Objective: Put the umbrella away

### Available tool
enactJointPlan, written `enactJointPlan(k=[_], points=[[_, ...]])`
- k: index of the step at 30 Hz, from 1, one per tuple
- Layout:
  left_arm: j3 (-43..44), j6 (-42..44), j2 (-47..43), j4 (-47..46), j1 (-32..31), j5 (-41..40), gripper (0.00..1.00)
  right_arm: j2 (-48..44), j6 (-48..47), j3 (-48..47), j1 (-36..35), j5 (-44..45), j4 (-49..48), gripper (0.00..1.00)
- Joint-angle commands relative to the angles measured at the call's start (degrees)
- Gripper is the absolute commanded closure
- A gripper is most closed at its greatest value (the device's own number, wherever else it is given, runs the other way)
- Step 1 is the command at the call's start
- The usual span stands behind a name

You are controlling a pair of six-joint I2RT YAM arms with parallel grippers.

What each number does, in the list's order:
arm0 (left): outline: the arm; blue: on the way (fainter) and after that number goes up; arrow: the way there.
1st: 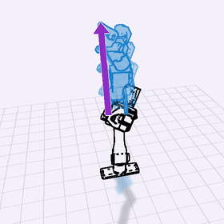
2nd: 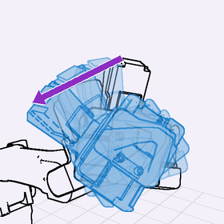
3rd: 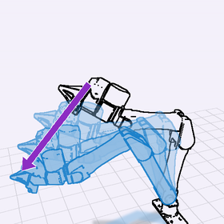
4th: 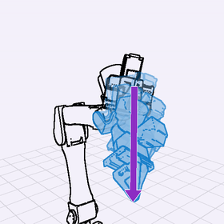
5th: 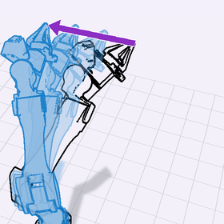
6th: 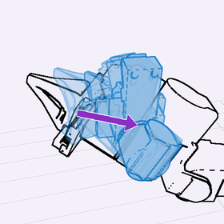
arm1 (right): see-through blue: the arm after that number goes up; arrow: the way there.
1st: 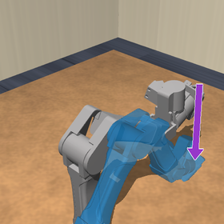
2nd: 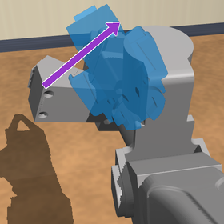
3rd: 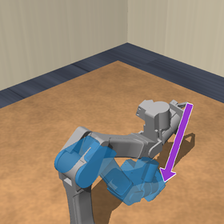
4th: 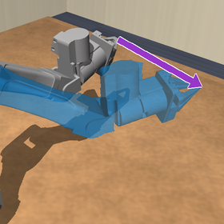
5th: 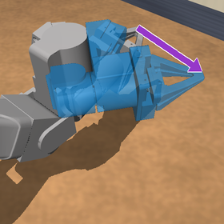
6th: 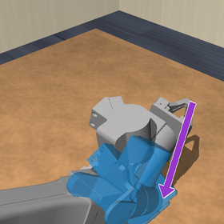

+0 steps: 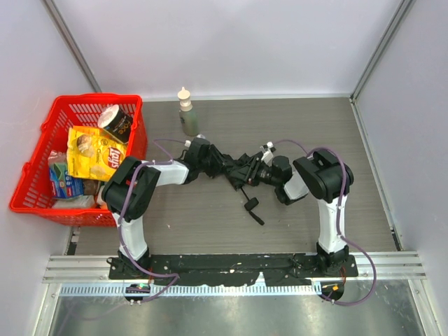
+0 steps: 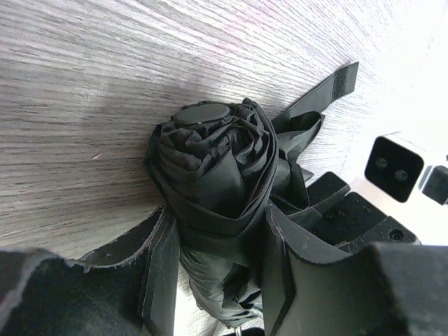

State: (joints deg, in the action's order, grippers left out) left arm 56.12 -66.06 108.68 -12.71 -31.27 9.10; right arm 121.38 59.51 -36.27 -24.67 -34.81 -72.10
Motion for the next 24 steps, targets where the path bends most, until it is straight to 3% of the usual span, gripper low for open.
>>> enactJointPlan(k=[1,3,7,9,16,24], points=[[-4.09,2.96,3.38,9.81,-0.81,-1.63,1.0,-6.21,-9.65,-0.45,-0.65,1.57,30.37,0.6],[-4.0,2.52,3.2,10.25,-0.9,-1.55,1.0,-11.13,-15.45,-2.47,-0.73,4.03,39.61,0.47],[-2.86,1.99,3.2,12.53,-0.9,-1.98,1.0,-20.12,-27.23,-7.22,-1.61,10.17,56.93,0.41],[-1.98,1.9,3.46,15.08,-0.9,-1.29,1.0,-24.6,-32.42,-8.46,-3.18,14.66,60.65,0.38],[-1.89,0.23,3.99,15.61,-0.9,0.21,1.0,-33.14,-47.18,-12.85,-13.65,37.93,65.06,0.34],[-1.27,0.32,3.64,17.37,-0.9,0.13,1.0,-28.49,-58.18,-18.22,-19.19,47.54,64.1,0.31]])
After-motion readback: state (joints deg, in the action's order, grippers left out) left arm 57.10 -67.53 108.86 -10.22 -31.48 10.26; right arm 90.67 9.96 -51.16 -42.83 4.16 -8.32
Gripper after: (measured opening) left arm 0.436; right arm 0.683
